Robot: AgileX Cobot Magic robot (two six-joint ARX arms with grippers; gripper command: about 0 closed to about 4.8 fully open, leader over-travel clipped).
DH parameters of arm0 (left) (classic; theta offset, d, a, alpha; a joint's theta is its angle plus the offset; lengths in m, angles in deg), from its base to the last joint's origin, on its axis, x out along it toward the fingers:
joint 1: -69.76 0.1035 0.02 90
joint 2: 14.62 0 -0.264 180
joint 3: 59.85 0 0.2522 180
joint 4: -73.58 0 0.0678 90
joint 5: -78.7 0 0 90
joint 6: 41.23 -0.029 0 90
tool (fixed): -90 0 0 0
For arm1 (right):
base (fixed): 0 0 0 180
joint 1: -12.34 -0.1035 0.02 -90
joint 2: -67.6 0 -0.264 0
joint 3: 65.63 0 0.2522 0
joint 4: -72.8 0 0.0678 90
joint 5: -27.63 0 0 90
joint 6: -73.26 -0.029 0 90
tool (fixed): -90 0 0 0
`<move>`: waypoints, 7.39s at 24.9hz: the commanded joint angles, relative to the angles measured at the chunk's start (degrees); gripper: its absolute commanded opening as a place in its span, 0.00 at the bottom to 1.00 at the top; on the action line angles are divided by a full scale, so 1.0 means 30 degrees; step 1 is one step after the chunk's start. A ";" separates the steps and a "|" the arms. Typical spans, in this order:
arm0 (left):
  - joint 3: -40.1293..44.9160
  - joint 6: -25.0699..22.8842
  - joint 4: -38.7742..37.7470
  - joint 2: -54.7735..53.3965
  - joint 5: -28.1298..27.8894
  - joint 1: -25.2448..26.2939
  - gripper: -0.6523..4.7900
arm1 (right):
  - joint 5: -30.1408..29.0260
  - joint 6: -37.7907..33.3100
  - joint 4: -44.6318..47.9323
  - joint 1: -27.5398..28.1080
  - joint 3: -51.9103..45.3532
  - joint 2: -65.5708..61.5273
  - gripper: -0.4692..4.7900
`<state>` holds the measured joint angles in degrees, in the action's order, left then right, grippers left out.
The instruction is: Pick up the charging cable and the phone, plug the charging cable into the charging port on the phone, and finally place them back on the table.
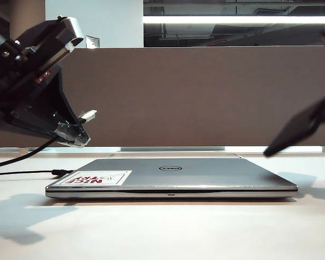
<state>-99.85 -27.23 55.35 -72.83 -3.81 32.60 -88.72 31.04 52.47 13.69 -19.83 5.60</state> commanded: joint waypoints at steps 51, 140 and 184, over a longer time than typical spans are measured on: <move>-0.0036 -0.0007 0.0080 0.0058 0.0073 -0.0029 0.11 | 0.6754 0.8225 -1.6152 -0.6601 0.7672 -0.7213 0.08; 0.1275 0.9566 1.0528 -0.4809 0.0073 -0.5115 0.11 | -0.8262 -0.6943 2.1850 -0.7606 -0.0554 -1.0346 0.08; 0.1275 0.9340 1.0382 -0.4809 0.0066 -0.5122 0.11 | -0.8634 -0.6521 2.1544 -0.8233 -0.0532 -1.0346 0.08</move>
<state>-95.89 0.86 85.66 -87.41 -3.31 17.19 -113.13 10.32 115.20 -10.31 -21.71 -25.81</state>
